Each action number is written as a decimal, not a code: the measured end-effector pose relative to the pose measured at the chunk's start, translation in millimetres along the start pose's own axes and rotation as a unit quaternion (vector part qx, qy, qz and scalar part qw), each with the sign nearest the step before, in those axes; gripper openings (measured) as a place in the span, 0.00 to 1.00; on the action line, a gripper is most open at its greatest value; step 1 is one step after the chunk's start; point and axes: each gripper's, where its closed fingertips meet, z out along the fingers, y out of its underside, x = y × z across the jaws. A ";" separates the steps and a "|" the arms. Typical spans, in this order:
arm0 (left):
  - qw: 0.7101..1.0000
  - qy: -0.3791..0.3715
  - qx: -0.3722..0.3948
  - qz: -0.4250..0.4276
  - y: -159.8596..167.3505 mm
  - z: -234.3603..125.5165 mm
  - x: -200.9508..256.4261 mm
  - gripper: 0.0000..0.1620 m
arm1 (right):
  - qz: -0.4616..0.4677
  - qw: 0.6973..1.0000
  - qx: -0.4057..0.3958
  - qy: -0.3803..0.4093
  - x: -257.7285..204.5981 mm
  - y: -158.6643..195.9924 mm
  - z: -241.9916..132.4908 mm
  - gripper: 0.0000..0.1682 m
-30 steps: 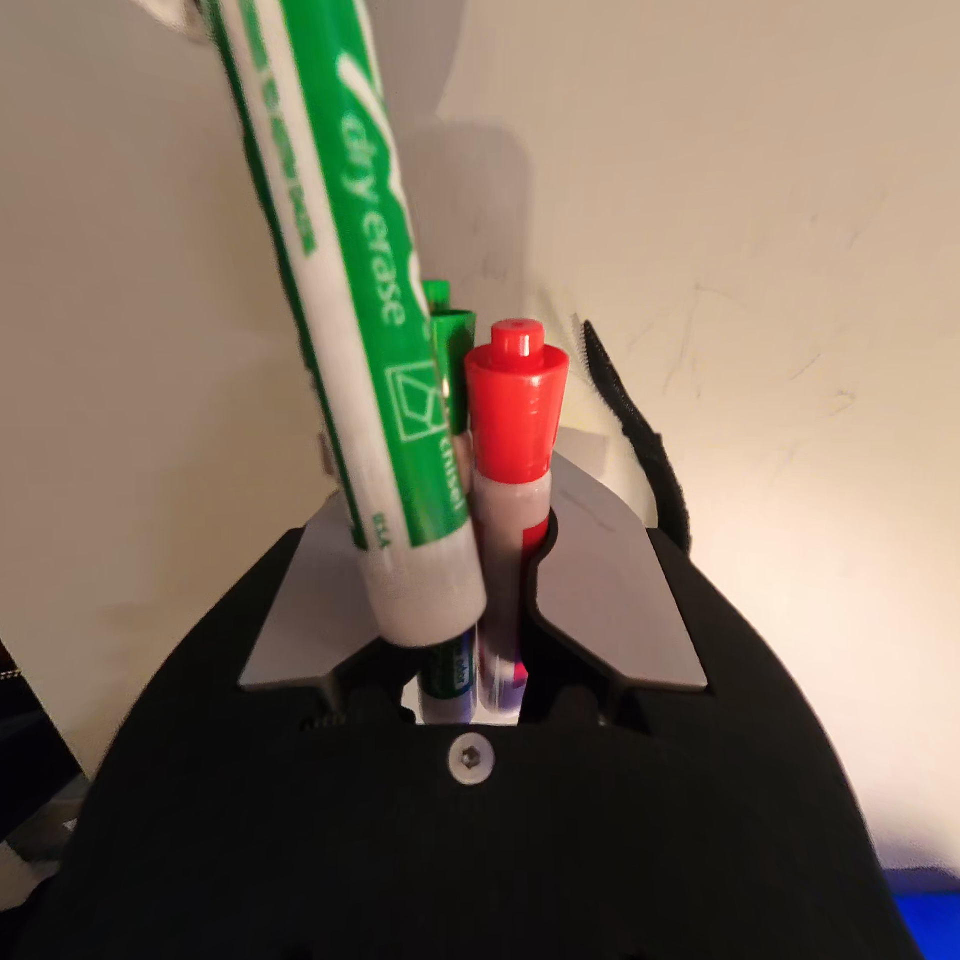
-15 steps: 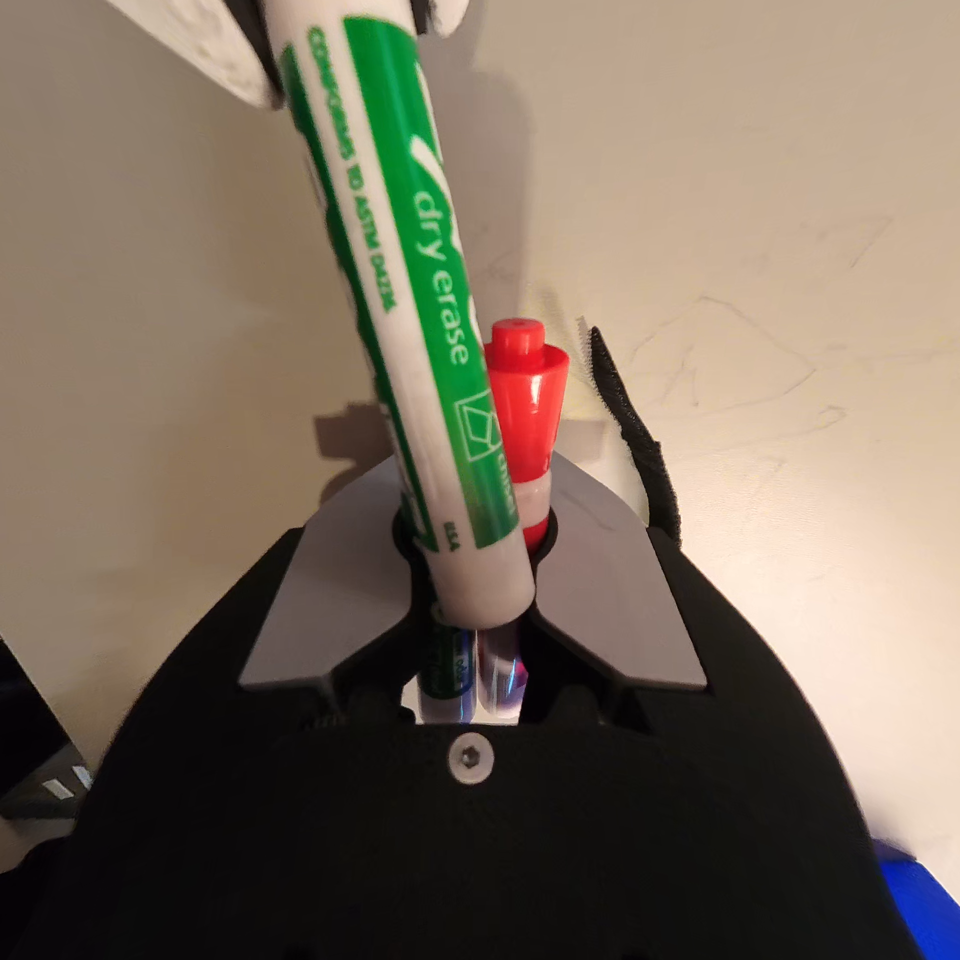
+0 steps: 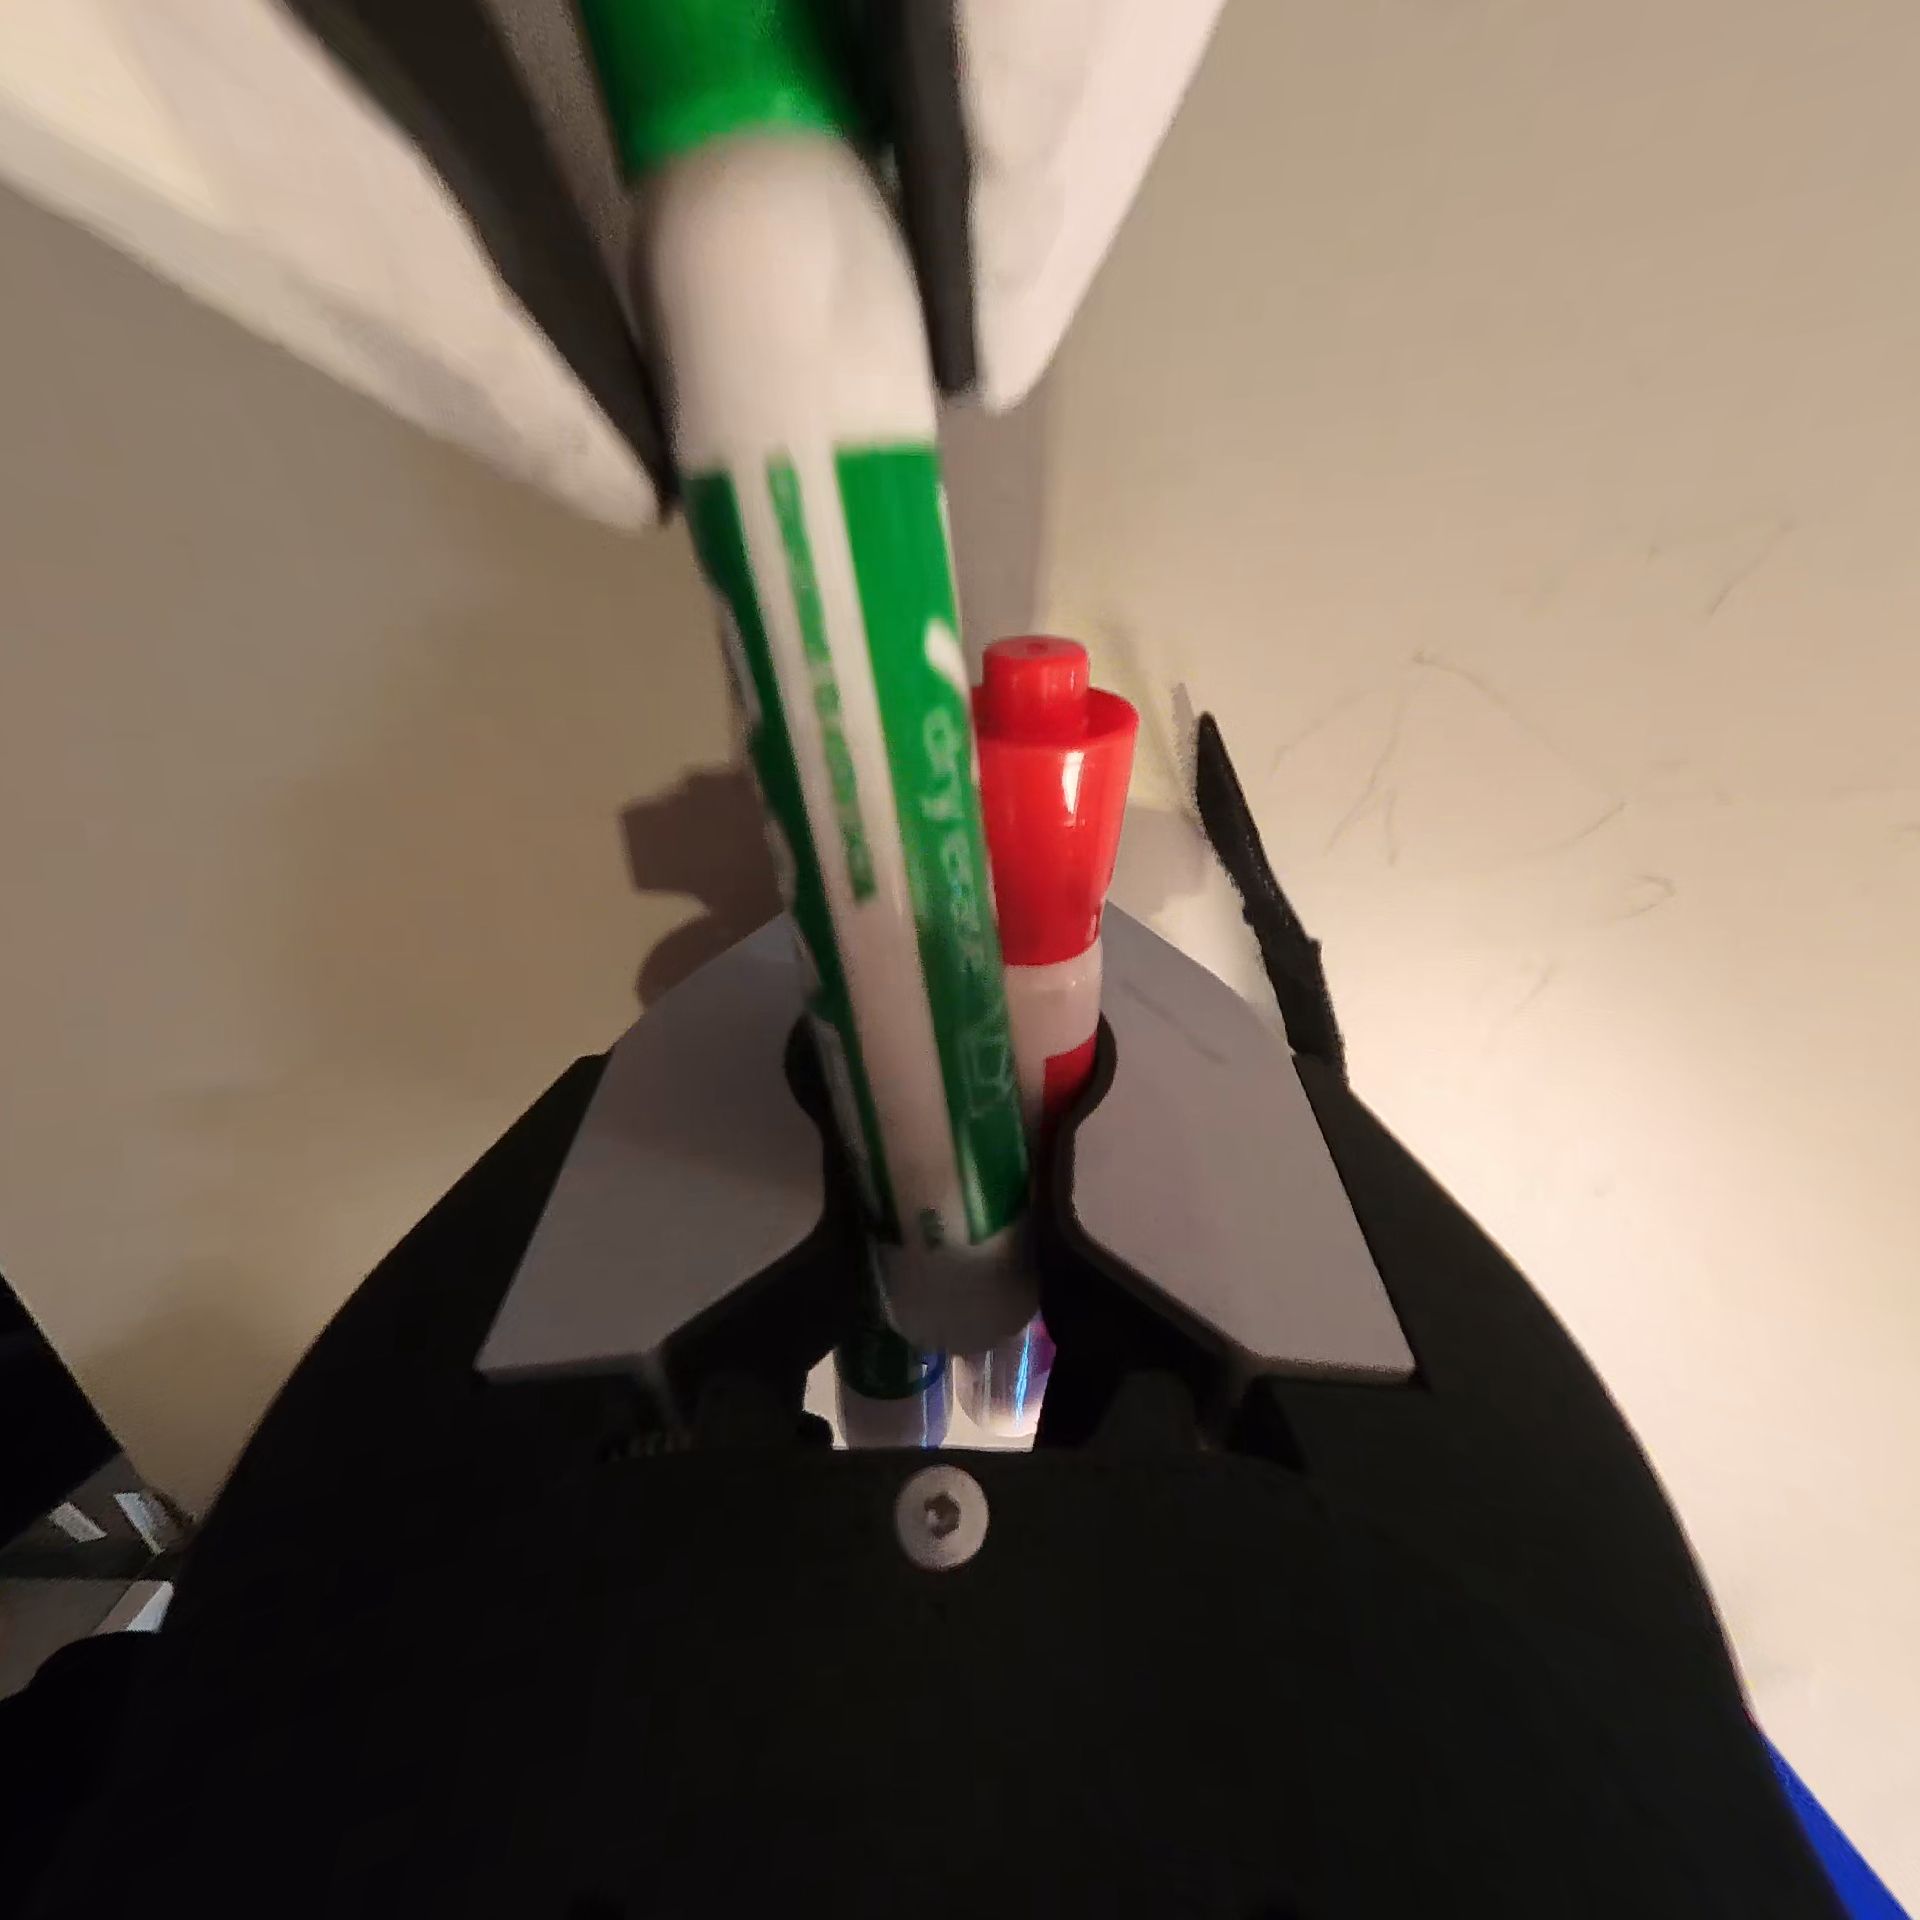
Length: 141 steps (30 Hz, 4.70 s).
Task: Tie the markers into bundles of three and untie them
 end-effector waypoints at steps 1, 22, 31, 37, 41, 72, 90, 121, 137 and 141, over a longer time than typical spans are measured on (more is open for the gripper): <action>1.000 0.011 0.011 -0.004 -3.4 1.0 2.9 0.11 | -0.004 1.000 0.000 -0.001 -1.1 -1.4 -0.1 0.25; 0.984 0.104 0.139 -0.034 -9.0 3.7 -2.5 0.12 | 0.004 1.000 -0.007 0.007 7.7 8.9 -8.4 0.24; 0.990 0.072 0.123 -0.022 -12.3 17.9 0.1 0.12 | -0.001 0.999 -0.031 0.021 7.5 11.6 -6.2 0.24; 0.989 0.037 0.141 -0.002 -18.2 19.9 -4.0 0.14 | 0.001 0.999 -0.042 0.022 7.5 14.3 -5.6 0.24; 0.986 0.036 0.160 0.004 -18.6 16.4 -7.6 0.19 | 0.002 0.999 -0.037 0.020 7.5 14.6 -8.2 0.24; 0.991 -0.014 0.115 -0.059 2.1 44.0 -50.6 0.40 | 0.078 0.997 0.006 0.028 46.1 58.9 -49.7 0.24; 0.980 -0.190 0.048 -0.038 -19.5 59.2 -81.6 0.01 | 0.070 0.997 0.004 -0.012 36.9 63.2 -35.9 0.24; 0.850 -0.445 -0.069 0.273 -55.4 57.0 -13.4 0.03 | 0.122 0.992 -0.013 -0.014 48.1 65.2 -15.3 0.24; 0.840 -0.405 -0.085 0.352 -51.0 85.6 8.1 0.07 | 0.113 0.993 -0.012 -0.013 44.2 62.1 -15.7 0.23; 0.838 -0.406 -0.083 0.354 -51.2 81.7 5.3 0.09 | 0.109 0.994 -0.011 -0.016 43.2 61.7 -15.1 0.23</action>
